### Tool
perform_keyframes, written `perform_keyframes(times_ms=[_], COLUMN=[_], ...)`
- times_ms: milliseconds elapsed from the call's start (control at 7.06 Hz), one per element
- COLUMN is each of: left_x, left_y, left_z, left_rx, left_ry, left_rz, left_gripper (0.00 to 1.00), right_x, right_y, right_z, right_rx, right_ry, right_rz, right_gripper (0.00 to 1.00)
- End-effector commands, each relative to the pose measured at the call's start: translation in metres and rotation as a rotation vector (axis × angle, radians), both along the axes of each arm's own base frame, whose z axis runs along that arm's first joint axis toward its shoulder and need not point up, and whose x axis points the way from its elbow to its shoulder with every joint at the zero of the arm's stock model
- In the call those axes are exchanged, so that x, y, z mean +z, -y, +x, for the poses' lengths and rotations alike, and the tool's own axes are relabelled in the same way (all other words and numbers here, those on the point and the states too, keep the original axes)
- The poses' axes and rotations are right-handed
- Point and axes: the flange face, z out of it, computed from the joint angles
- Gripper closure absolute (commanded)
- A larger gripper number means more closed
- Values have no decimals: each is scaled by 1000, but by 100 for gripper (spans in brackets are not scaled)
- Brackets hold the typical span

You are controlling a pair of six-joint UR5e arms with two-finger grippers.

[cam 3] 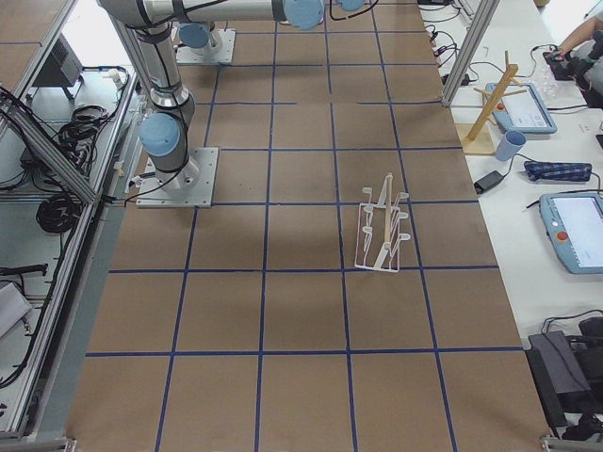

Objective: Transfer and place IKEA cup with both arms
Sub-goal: 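Carry the cup toward the left gripper while the left arm rises to meet it, then grasp the cup with the left gripper and release it from the right gripper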

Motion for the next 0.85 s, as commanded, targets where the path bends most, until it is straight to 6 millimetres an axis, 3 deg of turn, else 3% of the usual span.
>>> perform_keyframes(times_ms=[0, 142, 425, 708], left_x=[5, 6, 9, -1], left_y=[5, 5, 8, 21], left_z=[1, 5, 14, 36], left_rx=[-1, 4, 26, 119], left_ry=[4, 4, 20, 162], left_rz=[31, 33, 68, 88], left_gripper=[84, 85, 100, 100], right_x=[0, 2, 13, 3], right_y=[5, 9, 6, -1], right_z=[-14, -37, -49, -69], right_rx=[-30, -64, -71, -58], right_ry=[-7, -44, -149, -453], right_rz=[35, 54, 106, 204], right_gripper=[0, 0, 0, 0])
